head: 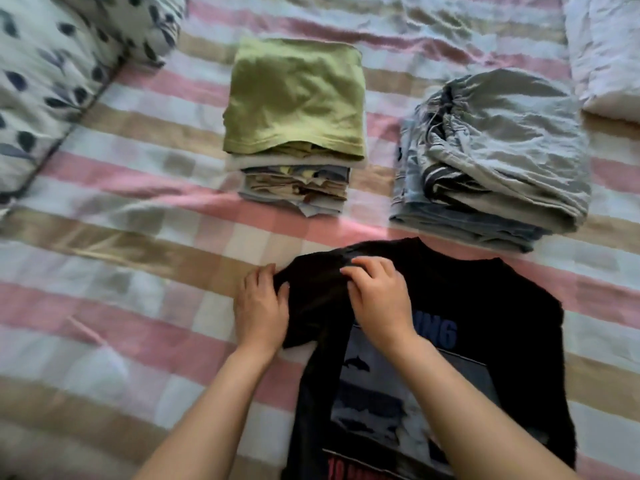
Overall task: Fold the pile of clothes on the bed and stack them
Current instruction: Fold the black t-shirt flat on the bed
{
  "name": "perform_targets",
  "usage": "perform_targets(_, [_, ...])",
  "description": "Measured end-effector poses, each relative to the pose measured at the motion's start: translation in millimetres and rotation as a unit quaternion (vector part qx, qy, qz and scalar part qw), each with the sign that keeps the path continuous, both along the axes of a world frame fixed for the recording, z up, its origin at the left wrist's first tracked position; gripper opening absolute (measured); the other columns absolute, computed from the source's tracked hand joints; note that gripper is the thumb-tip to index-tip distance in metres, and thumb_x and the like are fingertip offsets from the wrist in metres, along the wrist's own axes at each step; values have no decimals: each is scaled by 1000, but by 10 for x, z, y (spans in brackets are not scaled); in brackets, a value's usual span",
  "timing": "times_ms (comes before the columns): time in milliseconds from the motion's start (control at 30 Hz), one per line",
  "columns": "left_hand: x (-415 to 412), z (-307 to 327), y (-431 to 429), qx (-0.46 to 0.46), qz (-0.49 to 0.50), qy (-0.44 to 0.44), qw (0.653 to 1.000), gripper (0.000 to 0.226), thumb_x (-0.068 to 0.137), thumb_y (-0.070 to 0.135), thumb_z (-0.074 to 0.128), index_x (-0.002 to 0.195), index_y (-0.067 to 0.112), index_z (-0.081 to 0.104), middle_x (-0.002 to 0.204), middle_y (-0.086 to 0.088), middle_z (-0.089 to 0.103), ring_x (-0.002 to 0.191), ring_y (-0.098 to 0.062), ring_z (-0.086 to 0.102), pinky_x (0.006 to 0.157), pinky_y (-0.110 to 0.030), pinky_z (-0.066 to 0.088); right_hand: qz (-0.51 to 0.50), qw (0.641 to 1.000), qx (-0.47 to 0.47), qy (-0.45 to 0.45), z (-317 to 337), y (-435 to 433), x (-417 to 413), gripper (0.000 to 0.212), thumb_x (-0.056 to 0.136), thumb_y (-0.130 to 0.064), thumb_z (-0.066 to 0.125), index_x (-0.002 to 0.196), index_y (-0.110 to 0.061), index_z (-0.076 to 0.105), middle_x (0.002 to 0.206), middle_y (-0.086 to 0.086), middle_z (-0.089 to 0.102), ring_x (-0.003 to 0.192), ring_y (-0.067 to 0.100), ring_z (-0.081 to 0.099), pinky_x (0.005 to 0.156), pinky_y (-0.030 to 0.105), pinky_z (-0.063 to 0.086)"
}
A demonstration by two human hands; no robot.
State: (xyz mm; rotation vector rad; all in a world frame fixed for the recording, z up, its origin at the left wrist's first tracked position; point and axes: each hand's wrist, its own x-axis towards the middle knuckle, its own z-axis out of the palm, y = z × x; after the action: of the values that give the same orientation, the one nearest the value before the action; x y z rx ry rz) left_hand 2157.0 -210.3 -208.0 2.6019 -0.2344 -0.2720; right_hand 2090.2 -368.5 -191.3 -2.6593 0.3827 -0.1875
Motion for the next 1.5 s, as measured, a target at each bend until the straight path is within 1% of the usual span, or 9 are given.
perform_targets(167, [315,-19,-40,-78,32,121,989,20,88,20,59,99,4,61,99,-17,65,96,-33,59,83,-39,46,19,994,-73,84,-221,-181,450,32,91,-16,47,120,-20,60,125,0,56,120,24,44,99,36,27])
perform_targets(333, [478,-4,-34,-87,16,210,974,24,85,25,64,73,14,47,70,-1,52,78,-29,56,63,-31,37,6,983,-105,150,-262,-341,607,24,89,-33,54,109,-20,61,113,3,57,114,27,42,97,38,26])
perform_targets(633, [596,-79,-200,-200,73,141,967,24,85,13,63,97,15,43,83,7,49,83,-16,52,66,-23,42,-97,989,-81,81,-286,-263,613,20,84,-23,62,103,-17,64,111,8,56,112,31,42,101,45,26])
perform_targets(833, [314,-77,-44,-353,178,187,899,43,80,0,66,114,14,45,102,-5,59,91,-14,60,83,-26,51,61,995,-73,19,-249,166,319,30,74,-11,69,104,-13,69,100,11,63,89,35,58,67,39,46])
perform_targets(1033, [66,165,-123,-312,65,96,943,62,79,-5,63,132,16,40,107,5,55,102,-12,58,85,-16,48,-86,977,197,-1,-100,248,315,22,91,-22,53,110,-17,64,106,0,61,102,18,53,86,27,39])
perform_targets(1167, [-222,376,-363,-259,-121,-14,958,72,77,6,64,141,13,31,113,5,59,101,-11,57,87,-20,45,-181,820,542,-47,169,107,305,26,88,-45,52,85,-22,64,84,1,66,79,16,62,71,34,48])
perform_targets(1267, [-427,328,-463,-202,-223,-7,954,70,79,8,63,141,7,31,121,-6,60,108,-17,57,89,-28,48,-194,835,514,-34,151,-43,207,39,79,-48,63,101,-15,63,92,-4,64,86,9,61,78,28,48])
perform_targets(1367, [-534,233,-457,-172,-271,27,947,51,84,9,59,132,3,44,120,-9,59,107,-23,58,86,-34,51,-234,881,410,-16,-2,-148,132,14,83,-17,65,97,-19,62,92,-8,63,91,9,60,72,12,44])
perform_targets(1500, [-581,132,-408,-112,-326,-13,939,27,85,5,55,110,3,62,104,-9,65,93,-26,63,70,-35,55,-300,901,315,-5,-172,-286,35,17,85,-10,59,100,-13,67,98,2,67,98,17,60,75,17,37])
